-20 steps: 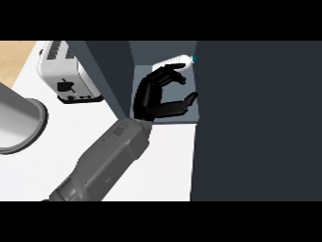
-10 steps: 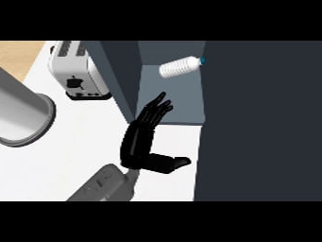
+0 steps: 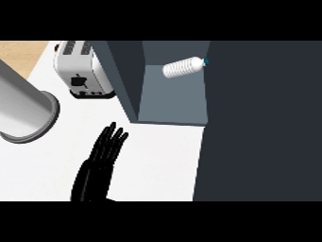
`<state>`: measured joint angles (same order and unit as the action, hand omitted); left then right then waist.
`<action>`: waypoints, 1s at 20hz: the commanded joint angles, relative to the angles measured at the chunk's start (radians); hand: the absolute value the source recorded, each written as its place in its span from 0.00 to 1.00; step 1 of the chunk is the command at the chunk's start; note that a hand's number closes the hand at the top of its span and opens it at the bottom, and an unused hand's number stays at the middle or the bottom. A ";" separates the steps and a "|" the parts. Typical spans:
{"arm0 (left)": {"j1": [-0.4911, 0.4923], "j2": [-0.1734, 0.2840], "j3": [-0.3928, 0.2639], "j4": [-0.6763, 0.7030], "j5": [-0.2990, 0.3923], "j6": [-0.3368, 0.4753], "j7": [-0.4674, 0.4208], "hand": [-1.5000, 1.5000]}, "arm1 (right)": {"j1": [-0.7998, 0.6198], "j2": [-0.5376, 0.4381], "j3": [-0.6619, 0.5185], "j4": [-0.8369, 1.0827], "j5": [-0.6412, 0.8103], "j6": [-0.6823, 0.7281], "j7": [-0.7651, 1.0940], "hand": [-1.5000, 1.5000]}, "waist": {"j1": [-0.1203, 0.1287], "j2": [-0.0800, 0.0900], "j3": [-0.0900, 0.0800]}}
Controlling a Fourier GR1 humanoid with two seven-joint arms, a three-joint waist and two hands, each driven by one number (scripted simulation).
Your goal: Pick up the bottled water, place it into the cabinet and close the cabinet
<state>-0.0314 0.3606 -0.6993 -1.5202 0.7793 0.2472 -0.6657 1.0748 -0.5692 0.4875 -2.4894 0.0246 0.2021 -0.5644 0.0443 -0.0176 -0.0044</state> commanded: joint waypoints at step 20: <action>0.410 0.488 0.201 -0.230 0.093 -0.381 -0.218 0.00 | -0.438 -0.107 0.266 -0.144 0.080 0.011 0.420 1.00 | 0.077 0.033 -0.006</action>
<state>0.3524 0.8009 -0.5220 -1.7312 0.8590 -0.0861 -0.8733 0.7248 -0.6481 0.6599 -2.5039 0.0454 0.1537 -0.3121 0.1030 0.0076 -0.0104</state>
